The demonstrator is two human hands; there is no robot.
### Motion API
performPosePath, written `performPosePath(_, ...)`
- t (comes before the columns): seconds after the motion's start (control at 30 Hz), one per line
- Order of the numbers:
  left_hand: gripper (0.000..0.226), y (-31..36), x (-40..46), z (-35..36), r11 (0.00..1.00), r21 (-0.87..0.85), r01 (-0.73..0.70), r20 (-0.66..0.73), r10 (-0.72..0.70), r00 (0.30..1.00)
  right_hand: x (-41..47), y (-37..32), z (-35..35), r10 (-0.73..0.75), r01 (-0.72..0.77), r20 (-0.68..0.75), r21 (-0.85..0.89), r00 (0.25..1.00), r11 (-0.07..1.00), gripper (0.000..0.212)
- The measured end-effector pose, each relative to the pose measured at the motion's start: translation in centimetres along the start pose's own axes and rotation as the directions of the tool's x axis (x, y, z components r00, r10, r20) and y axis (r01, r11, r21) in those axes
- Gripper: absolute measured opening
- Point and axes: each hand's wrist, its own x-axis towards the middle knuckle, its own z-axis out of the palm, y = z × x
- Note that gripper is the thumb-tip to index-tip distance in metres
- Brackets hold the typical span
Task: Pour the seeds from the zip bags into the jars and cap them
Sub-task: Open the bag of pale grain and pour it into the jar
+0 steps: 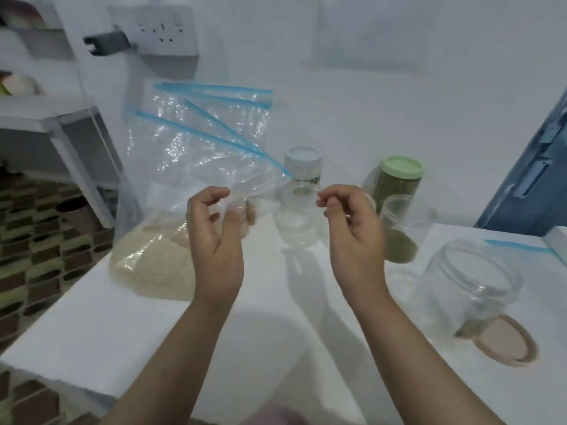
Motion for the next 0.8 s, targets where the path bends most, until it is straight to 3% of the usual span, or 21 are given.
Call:
performPosePath(0.1,0.028,-2.5,4.6,-5.2,0.975,0.215,-0.047,-0.006,0.05,0.999,0.0,1.8,6.8,0.167,-0.162,-0.07,0.07,0.984,0.984,0.017)
performPosePath(0.17,0.029,-4.5,7.4,-8.0,0.95,0.311,-0.005,-0.019,0.012,1.0,0.1,3.8,10.8,0.314,-0.305,-0.097,0.1,0.944,0.947,0.01)
performPosePath(0.33,0.056,-8.7,13.2,-12.6,0.871,0.415,0.262,-0.032,-0.273,0.961,0.3,7.7,17.5,0.692,-0.686,0.016,0.148,0.722,0.712,0.039)
performPosePath(0.5,0.059,-10.5,15.7,-14.1,0.875,0.288,0.389,0.055,-0.421,0.906,0.1,7.9,20.6,0.727,-0.709,-0.022,0.2,0.686,0.676,0.043)
performPosePath(0.6,0.047,-11.1,15.9,-14.7,0.896,0.268,0.353,0.053,-0.38,0.923,-0.1,7.8,21.2,0.696,-0.667,-0.121,0.209,0.708,0.715,0.035)
performPosePath(0.7,0.021,-11.4,15.4,-15.0,0.928,0.202,0.313,0.03,-0.325,0.945,-0.8,8.0,22.0,0.624,-0.603,-0.195,0.157,0.757,0.782,0.035)
performPosePath(0.8,0.014,-11.2,14.8,-15.4,0.947,0.099,0.306,0.024,-0.31,0.951,-1.8,8.2,22.9,0.545,-0.547,-0.287,0.081,0.787,0.833,0.035)
